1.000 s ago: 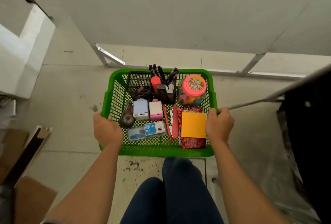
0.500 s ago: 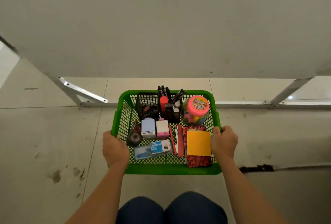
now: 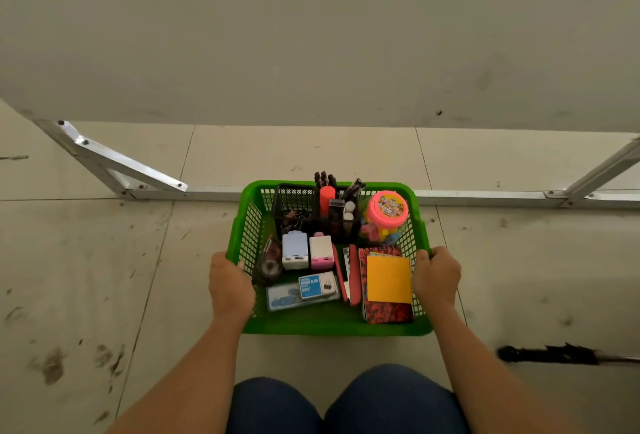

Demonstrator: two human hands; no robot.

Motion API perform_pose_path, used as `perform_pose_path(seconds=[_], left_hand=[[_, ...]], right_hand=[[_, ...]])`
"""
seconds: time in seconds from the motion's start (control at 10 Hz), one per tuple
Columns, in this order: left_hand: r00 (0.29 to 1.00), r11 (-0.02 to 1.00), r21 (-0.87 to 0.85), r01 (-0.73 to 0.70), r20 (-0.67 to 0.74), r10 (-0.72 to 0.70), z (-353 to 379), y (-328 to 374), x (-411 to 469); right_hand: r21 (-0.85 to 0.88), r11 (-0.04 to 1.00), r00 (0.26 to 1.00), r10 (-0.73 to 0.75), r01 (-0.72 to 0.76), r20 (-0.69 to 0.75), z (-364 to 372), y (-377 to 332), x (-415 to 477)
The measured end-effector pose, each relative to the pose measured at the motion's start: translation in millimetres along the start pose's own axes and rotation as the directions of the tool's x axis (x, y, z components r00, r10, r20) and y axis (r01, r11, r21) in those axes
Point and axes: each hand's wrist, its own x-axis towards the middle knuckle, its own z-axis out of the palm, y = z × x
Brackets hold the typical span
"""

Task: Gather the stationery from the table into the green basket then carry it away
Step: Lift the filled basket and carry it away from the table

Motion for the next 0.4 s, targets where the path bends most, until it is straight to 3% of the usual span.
perform_pose_path(seconds=[0.2, 0.3, 0.4], left_hand=[[0.997, 0.999, 0.014, -0.052, 0.049, 0.051, 10, 1, 7], [0.991, 0.991, 0.111, -0.068, 0.121, 0.055, 5, 4, 2], [0.989, 0.911, 0.395, -0.115, 0.135, 0.067, -6, 11, -10]], right_hand=[[-0.056, 0.997, 0.998, -0.059, 0.058, -0.016, 8, 4, 16], [-0.162, 0.984, 0.997, -0.074, 0.075, 0.008, 5, -1, 11], [-0.281, 0.959, 0.999, -0.052, 0.047, -0.011, -3, -18, -2]])
